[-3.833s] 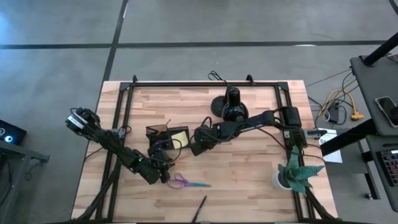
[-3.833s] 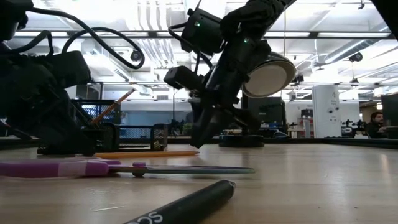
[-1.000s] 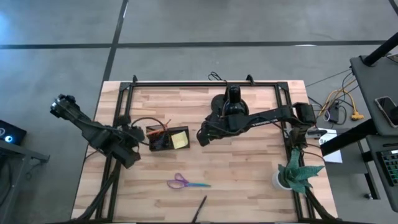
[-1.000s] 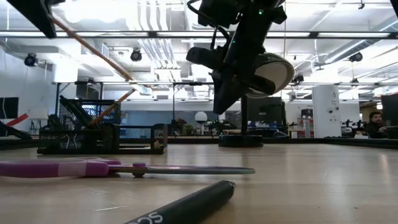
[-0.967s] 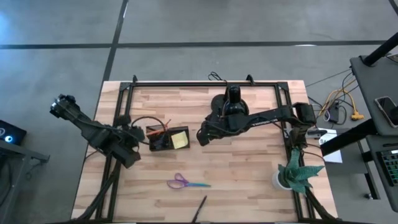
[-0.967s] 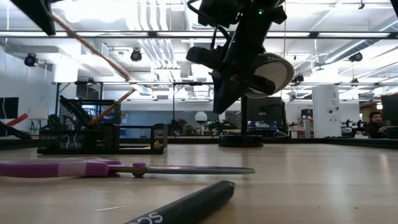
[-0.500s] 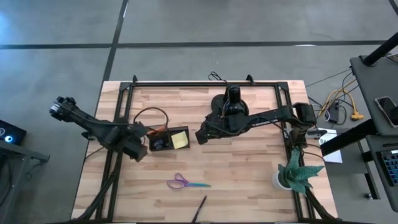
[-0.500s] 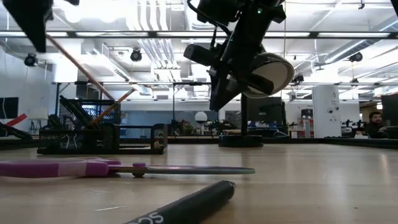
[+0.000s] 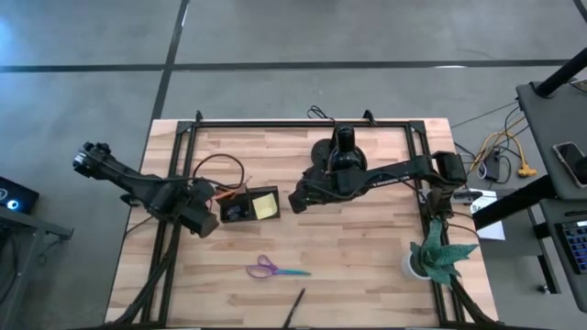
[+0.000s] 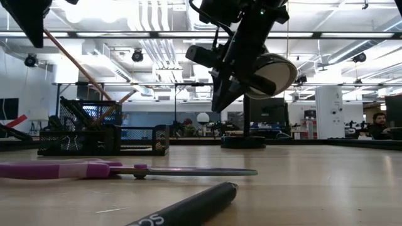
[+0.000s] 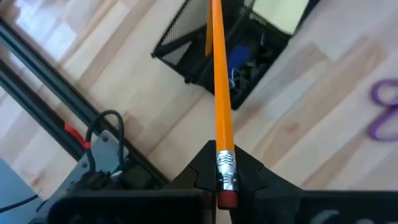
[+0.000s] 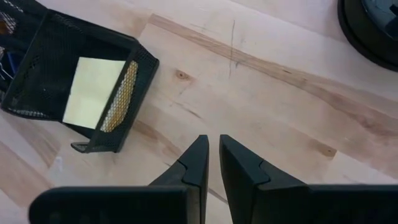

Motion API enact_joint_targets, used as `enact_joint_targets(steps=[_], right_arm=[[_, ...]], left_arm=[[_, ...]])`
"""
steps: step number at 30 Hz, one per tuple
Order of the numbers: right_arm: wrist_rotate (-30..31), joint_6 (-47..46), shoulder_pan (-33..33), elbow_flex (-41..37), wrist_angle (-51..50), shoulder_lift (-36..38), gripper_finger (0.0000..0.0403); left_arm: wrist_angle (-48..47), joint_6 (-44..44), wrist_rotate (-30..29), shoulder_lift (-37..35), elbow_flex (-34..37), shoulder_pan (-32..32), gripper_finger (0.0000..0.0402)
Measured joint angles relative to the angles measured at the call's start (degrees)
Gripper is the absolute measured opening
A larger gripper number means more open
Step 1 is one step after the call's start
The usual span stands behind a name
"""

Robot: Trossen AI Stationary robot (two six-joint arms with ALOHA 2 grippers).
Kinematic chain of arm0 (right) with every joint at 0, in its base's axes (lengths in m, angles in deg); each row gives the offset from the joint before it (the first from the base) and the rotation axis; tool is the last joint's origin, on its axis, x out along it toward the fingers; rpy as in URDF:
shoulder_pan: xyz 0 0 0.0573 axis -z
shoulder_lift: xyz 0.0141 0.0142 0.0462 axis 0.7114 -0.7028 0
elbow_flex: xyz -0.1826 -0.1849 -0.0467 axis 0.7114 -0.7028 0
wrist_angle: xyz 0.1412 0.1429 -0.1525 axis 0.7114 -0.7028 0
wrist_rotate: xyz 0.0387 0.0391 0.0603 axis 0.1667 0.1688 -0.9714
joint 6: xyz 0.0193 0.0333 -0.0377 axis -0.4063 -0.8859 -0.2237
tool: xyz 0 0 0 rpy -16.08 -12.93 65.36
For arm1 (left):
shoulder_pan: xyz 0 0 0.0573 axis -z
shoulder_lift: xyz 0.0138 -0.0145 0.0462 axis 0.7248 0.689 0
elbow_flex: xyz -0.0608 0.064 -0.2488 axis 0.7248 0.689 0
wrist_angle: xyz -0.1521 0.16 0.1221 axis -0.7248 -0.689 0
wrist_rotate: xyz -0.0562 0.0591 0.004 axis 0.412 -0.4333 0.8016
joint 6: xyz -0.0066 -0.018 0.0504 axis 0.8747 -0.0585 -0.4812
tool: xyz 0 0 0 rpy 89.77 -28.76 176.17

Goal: Pick and place office supplies into organizer
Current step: Put the yellow pencil into the black desk organizer, then put the purple scissors into the black desk organizer

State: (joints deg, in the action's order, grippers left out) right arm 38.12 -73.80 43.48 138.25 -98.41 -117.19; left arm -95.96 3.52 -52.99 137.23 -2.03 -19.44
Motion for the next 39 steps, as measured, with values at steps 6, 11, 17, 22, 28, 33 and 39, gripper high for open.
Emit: enact_joint_targets(steps=[6, 11, 17, 22, 28, 33, 39], right_arm=[[0.39, 0.69, 0.0, -0.59, 0.02, 0.02, 0.0034], [0.66, 0.67, 0.02, -0.9, 0.02, 0.0, 0.0034], [0.63, 0.88, 0.02, -1.03, 0.06, 0.0, 0.0034], [0.63, 0.91, 0.0, -1.17, 0.04, 0.02, 0.0034], [0.63, 0.96, -0.54, -1.25, 0.04, 0.02, 0.0034], [0.61, 1.11, -1.33, -1.25, 0.02, 0.02, 0.0034], [0.61, 1.09, -1.72, -1.57, 0.02, 0.02, 0.0034]], left_arm=[[-0.04, -1.66, 3.02, 0.7, 1.4, -0.02, 0.0], [-0.04, -1.73, 3.44, 1.57, 2.4, -0.06, 0.0], [-0.1, -3.29, 2.97, 2.7, 2.47, -0.44, 0.0], [-0.03, -3.2, 2.6, 3.67, 2.47, -0.66, 0.0], [-0.02, -2.68, -1.83, 4.43, 2.04, -0.66, 0.0006], [-0.04, -2.66, -1.88, 4.45, 1.9, -0.7, 0.005], [-0.06, -1.16, -1.73, 4.43, 1.44, -0.7, 0.0112]])
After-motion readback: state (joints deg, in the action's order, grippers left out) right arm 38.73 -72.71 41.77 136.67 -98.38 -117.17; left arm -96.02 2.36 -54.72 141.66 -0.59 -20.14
